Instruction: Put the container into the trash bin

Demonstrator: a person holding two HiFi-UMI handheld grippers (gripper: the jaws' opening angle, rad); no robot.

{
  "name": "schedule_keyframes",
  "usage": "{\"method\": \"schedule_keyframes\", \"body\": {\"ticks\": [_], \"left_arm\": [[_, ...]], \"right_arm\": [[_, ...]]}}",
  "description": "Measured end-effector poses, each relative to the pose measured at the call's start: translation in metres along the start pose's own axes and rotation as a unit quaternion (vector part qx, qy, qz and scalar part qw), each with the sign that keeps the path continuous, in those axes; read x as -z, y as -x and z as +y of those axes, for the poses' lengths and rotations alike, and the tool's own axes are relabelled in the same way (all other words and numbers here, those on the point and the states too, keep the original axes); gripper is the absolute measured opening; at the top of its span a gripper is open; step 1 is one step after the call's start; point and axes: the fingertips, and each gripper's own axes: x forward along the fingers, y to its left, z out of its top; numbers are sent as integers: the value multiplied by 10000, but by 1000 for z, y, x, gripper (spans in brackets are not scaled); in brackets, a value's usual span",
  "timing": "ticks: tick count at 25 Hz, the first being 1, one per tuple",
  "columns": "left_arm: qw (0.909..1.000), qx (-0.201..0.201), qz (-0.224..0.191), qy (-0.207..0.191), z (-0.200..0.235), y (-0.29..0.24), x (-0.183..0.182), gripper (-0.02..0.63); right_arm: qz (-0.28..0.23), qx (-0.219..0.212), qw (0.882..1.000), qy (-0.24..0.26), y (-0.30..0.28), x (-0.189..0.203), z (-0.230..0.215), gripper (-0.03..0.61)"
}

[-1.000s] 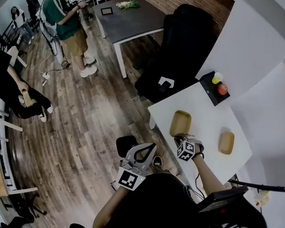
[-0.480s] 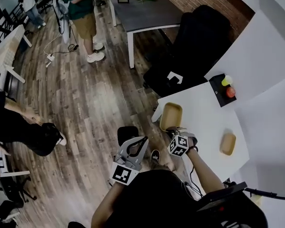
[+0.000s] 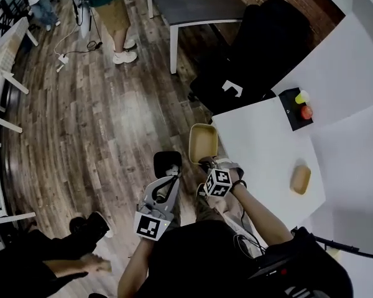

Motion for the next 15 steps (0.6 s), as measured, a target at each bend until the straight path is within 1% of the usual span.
{"method": "schedule_keyframes", "body": {"ticks": [9,13,15], "left_arm": [[9986,-371,206,326,22,40,41,-5],[9973,-495,339,420,32,40,66,-5],[9972,-458,343,471,33,36,78,-5]], "right_arm": [[-209,-287,9991,243,-37,-46,38,23],[-331,-397,9985,181,-61,-57,51,24],[-399,-436,9982,132,-74,-60,58,24]]}}
